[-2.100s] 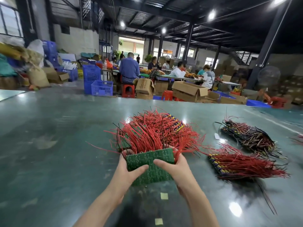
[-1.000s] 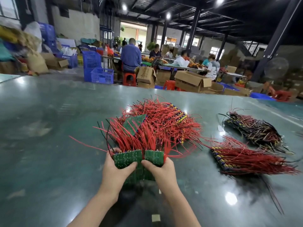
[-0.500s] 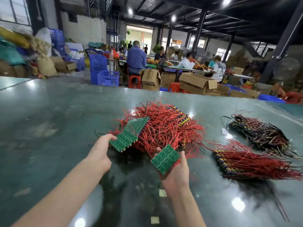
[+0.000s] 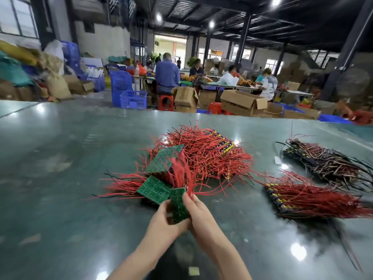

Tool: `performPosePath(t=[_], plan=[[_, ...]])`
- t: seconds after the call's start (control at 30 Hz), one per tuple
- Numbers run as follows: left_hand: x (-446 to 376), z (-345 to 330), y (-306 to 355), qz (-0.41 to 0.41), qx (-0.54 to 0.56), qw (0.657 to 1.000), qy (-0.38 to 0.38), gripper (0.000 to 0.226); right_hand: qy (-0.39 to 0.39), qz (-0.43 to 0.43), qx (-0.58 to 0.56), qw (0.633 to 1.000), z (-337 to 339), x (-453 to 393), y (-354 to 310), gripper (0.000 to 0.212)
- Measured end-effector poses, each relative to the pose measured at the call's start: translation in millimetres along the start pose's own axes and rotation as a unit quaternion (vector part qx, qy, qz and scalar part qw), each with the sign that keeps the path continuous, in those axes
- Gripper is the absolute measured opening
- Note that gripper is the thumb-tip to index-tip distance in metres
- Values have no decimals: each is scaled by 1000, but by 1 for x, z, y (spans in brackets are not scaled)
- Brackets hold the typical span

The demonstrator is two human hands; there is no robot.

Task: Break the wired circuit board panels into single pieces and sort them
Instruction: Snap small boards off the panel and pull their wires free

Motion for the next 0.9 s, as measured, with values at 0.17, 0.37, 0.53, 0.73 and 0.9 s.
performPosePath(t=[0.17, 0.37, 0.53, 0.73, 0.9], plan=[[-1, 4, -9, -14, 88, 996, 11, 40, 4, 96, 108, 990, 0, 7, -25, 16], [-3, 1, -8, -27, 131, 990, -37, 37, 64, 142, 98, 983, 13, 10, -29, 10], [-7, 0, -13, -36, 171, 984, -22, 33, 133, 169, 132, 968, 16, 15, -33, 10], [-12, 6, -14, -58, 195, 979, 18, 38, 210, 172, 103, 957, 21, 18, -26, 29], [-21, 18, -13, -26, 335, 942, 1, 33, 156, 148, 62, 975, 16, 11, -17, 45]])
Point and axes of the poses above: each hand's wrist, its own x-axis away from the middle knuckle, its own z-axis out of the back of the hand, y = z × x, the point moved 9 cm from there along -x, towards the middle knuckle, and after that the axes turned 9 degrees about -y, right-handed, at the moved point
